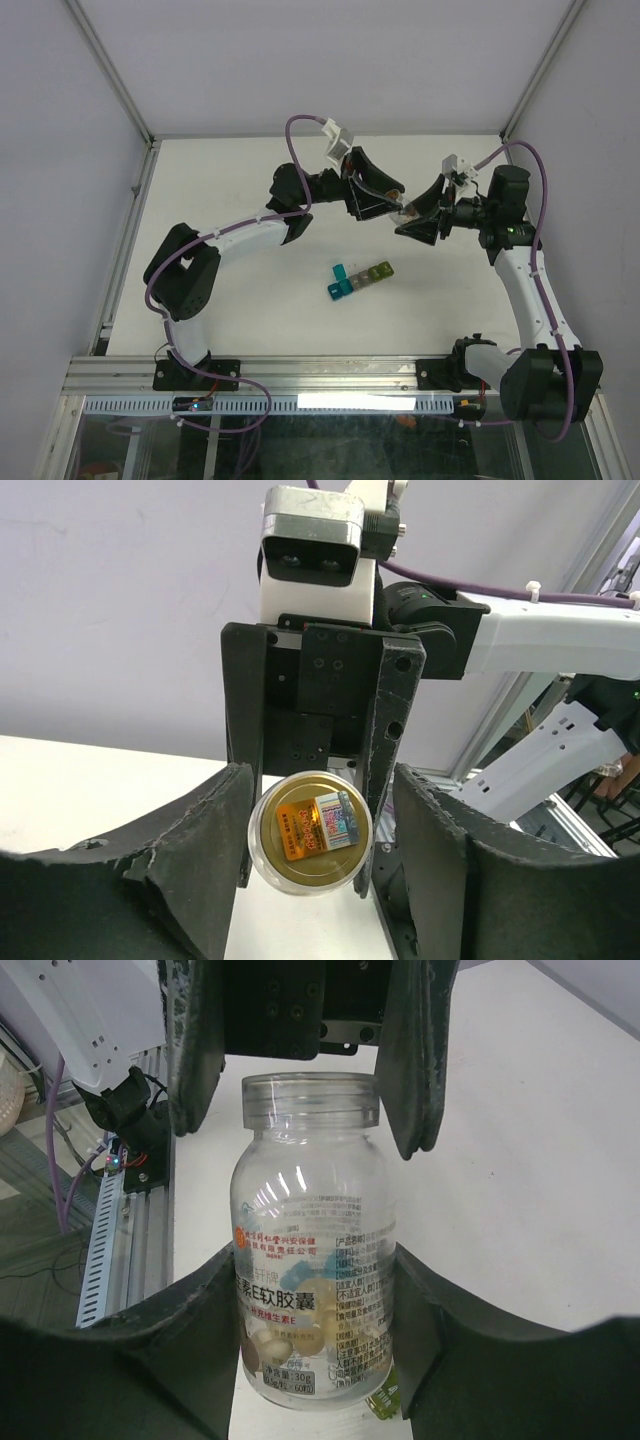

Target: Sort the pills into containers

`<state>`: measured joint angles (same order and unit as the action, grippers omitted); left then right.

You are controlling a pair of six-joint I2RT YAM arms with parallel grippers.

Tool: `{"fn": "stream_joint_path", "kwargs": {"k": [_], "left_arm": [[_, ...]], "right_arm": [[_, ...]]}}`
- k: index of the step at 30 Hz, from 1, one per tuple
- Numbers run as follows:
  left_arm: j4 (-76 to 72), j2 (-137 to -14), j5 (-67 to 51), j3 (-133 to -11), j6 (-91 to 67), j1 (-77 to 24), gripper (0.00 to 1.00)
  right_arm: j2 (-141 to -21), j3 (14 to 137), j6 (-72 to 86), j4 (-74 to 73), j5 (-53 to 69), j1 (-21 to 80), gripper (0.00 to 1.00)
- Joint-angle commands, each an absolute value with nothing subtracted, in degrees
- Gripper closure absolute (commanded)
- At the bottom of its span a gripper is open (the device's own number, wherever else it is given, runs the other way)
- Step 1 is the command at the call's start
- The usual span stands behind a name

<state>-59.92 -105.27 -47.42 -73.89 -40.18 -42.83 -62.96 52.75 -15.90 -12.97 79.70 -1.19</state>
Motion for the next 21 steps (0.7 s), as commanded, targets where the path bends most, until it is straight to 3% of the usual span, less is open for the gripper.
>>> {"fn": "stream_joint_path", "kwargs": {"k": [1, 4, 8, 9, 14, 21], "left_arm": [[-58.46, -104.32, -47.54, -76.25, -37.03, -43.56, 0.43], [-57.23, -103.92, -46.03, -76.02, -35.20, -43.98, 0.59], [-58.74, -103.73, -42.86, -74.80, -35.15, -44.53, 0.97], [-59.95, -103.59, -41.26, -73.99, -35.61, -44.64, 1.00], [-66.85, -102.61, -25.32, -67.68, -38.00, -47.21, 1.00], [-69.99, -103.63, 13.59, -60.33, -33.93, -55.61, 1.00]], "right_arm": [[-62.67, 53.70, -13.78, -9.87, 79.24, -0.98, 1.00], [-62.73, 53.35, -12.83, -8.88, 78.75, -1.05, 1.00], [-63.01, 53.00, -12.18, -8.11, 76.82, -1.03, 1.00], [-63.02, 52.97, -12.14, -8.01, 75.48, -1.01, 1.00], [-62.16, 52.03, -10.61, -5.64, 65.90, 0.69, 1.00], [-61.12, 50.99, -17.35, -6.42, 43.05, 5.68, 1.00]]}}
